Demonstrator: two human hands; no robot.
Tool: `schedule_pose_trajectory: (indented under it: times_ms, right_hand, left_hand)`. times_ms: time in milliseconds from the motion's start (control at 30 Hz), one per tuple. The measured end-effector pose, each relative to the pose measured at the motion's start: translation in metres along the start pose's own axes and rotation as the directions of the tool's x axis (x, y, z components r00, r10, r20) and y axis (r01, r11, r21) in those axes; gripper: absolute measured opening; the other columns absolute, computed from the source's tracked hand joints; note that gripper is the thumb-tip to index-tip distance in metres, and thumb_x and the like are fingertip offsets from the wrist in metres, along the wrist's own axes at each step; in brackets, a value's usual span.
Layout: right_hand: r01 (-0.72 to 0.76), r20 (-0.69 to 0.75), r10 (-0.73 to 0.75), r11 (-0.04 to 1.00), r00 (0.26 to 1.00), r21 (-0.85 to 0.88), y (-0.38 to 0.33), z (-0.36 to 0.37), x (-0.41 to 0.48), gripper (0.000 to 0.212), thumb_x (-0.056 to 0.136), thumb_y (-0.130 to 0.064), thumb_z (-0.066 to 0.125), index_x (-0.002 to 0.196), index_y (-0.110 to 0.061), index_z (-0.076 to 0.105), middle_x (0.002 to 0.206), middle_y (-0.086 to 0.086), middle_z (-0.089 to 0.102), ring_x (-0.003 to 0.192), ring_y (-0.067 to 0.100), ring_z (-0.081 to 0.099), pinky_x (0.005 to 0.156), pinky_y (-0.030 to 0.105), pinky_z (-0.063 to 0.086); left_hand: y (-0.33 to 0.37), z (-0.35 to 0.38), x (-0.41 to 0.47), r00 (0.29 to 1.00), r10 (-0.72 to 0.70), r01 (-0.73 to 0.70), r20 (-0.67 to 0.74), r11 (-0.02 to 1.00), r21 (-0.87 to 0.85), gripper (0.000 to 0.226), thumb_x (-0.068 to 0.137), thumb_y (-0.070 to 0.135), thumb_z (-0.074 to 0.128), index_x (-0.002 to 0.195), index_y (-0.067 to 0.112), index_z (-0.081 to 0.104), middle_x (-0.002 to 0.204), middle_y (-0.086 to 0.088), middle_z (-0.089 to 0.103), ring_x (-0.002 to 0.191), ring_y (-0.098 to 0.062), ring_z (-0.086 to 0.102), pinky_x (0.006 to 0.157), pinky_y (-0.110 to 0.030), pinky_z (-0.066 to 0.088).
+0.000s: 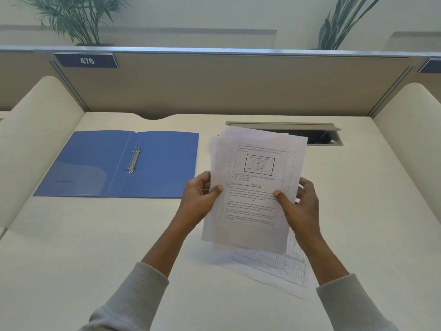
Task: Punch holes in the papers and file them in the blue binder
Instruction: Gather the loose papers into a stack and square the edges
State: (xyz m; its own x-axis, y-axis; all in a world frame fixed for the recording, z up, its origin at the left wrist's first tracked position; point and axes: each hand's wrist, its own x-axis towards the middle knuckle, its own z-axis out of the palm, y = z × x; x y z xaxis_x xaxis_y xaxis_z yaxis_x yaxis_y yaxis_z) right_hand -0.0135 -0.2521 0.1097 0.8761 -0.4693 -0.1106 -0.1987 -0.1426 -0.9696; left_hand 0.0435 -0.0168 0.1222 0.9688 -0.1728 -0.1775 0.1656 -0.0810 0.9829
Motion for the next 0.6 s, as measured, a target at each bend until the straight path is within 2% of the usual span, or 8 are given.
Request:
schedule_pose_trajectory:
  times_ms: [67, 133, 233, 433, 500, 600]
  right_hand:
    - [0.063, 0.007, -0.063, 0.998, 0.998, 0.019, -0.003, 0.000, 0.001, 0.051, 0.090, -0.017, 0.074, 0.132, -0.021, 0.046, 0.122, -0.002, 0.066, 0.104, 0.016, 0.068, 0.081, 0.035, 0.063]
    - [0.108, 0.014, -0.109, 0.992, 0.994, 0.072, -0.007, 0.000, 0.000, 0.040, 0.092, -0.012, 0.071, 0.128, -0.017, 0.054, 0.118, 0.000, 0.068, 0.102, 0.015, 0.069, 0.081, 0.033, 0.063]
    - [0.105, 0.022, -0.108, 0.986, 0.994, 0.128, -0.008, 0.002, 0.000, 0.029, 0.093, -0.012, 0.069, 0.122, -0.013, 0.066, 0.112, 0.001, 0.073, 0.097, 0.016, 0.071, 0.081, 0.030, 0.062]
    - [0.079, 0.028, -0.084, 0.984, 0.996, 0.158, 0.010, 0.005, 0.001, 0.023, 0.091, -0.002, 0.069, 0.112, -0.011, 0.070, 0.102, 0.000, 0.075, 0.087, 0.003, 0.072, 0.072, 0.021, 0.060]
    - [0.062, 0.040, -0.068, 0.989, 0.997, 0.131, 0.021, 0.007, 0.000, 0.022, 0.090, -0.001, 0.070, 0.109, -0.013, 0.070, 0.101, 0.001, 0.075, 0.088, 0.006, 0.072, 0.073, 0.025, 0.061]
    - [0.061, 0.071, -0.066, 0.996, 0.995, 0.070, 0.037, 0.011, -0.004, 0.022, 0.090, -0.003, 0.070, 0.110, -0.014, 0.070, 0.105, 0.004, 0.074, 0.098, 0.015, 0.070, 0.080, 0.029, 0.062]
  left_hand:
    - [0.001, 0.002, 0.001, 0.998, 0.053, -0.052, -0.038, 0.998, 0.018, 0.018, 0.094, 0.015, 0.070, 0.104, 0.030, 0.070, 0.104, 0.006, 0.078, 0.097, -0.020, 0.075, 0.083, -0.039, 0.063]
    - [0.002, 0.004, 0.001, 0.994, 0.089, -0.088, -0.070, 0.996, 0.015, 0.016, 0.093, 0.018, 0.072, 0.103, 0.031, 0.070, 0.104, 0.006, 0.077, 0.098, -0.020, 0.074, 0.083, -0.035, 0.063]
    - [0.003, 0.007, 0.001, 0.987, 0.121, -0.122, -0.103, 0.993, 0.005, 0.018, 0.092, 0.017, 0.072, 0.102, 0.032, 0.069, 0.104, 0.006, 0.077, 0.098, -0.020, 0.073, 0.082, -0.029, 0.062]
    - [-0.012, 0.012, -0.003, 0.985, 0.107, -0.102, -0.134, 0.994, 0.043, 0.022, 0.092, 0.015, 0.072, 0.100, 0.035, 0.067, 0.098, 0.009, 0.075, 0.092, -0.013, 0.072, 0.072, -0.017, 0.058]
    - [-0.024, 0.014, -0.005, 0.985, 0.083, -0.078, -0.150, 0.996, 0.041, 0.024, 0.091, 0.009, 0.073, 0.100, 0.031, 0.069, 0.096, 0.008, 0.075, 0.091, -0.014, 0.073, 0.072, -0.020, 0.060]
    - [-0.045, 0.017, -0.006, 0.988, 0.053, -0.048, -0.147, 0.998, 0.039, 0.030, 0.088, 0.005, 0.073, 0.115, 0.017, 0.072, 0.104, 0.000, 0.077, 0.099, -0.021, 0.072, 0.081, -0.029, 0.063]
